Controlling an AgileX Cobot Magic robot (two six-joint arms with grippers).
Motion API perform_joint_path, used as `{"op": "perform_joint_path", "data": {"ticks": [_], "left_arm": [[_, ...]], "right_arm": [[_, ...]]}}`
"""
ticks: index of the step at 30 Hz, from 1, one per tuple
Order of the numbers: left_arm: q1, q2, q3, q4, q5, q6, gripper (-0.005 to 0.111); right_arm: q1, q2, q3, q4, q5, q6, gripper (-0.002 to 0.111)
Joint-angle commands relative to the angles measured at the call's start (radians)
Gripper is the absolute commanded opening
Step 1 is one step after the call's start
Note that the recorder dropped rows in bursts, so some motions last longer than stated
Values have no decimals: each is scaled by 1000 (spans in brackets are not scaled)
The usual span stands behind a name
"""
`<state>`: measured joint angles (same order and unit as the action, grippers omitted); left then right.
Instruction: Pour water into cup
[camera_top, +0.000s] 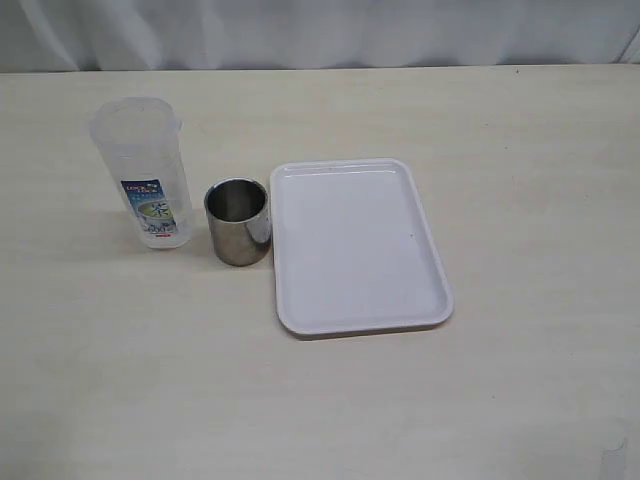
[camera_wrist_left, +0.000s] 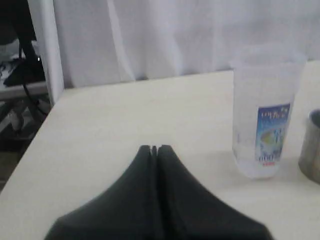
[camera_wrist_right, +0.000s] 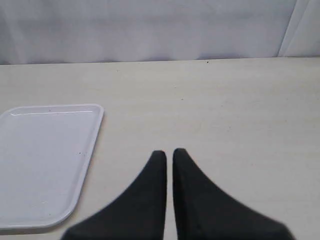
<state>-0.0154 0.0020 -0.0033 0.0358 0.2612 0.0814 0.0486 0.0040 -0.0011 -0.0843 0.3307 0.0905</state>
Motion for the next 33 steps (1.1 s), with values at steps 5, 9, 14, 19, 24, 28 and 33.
{"op": "perform_joint_path", "data": {"ticks": [5, 9, 14, 19, 24, 28, 33], "left_arm": [[-9, -2, 3, -48, -365, -2, 0], [-9, -2, 3, -48, -567, -33, 0], [-9, -2, 3, -48, -845, -72, 0], [-9, 19, -5, -44, -885, -166, 23], [-9, 252, -35, 66, -949, -223, 105], [-9, 511, -59, 194, -1027, -253, 105], [-9, 818, -61, 234, -1151, -253, 105]], "right_arm": [[-2, -4, 1, -1, -10, 0, 4], [-2, -4, 1, -1, -10, 0, 4], [-2, -4, 1, -1, -10, 0, 4], [-2, -4, 1, -1, -10, 0, 4], [-2, -4, 1, -1, -10, 0, 4], [-2, -4, 1, -1, -10, 0, 4], [-2, -4, 1, -1, -10, 0, 4]]}}
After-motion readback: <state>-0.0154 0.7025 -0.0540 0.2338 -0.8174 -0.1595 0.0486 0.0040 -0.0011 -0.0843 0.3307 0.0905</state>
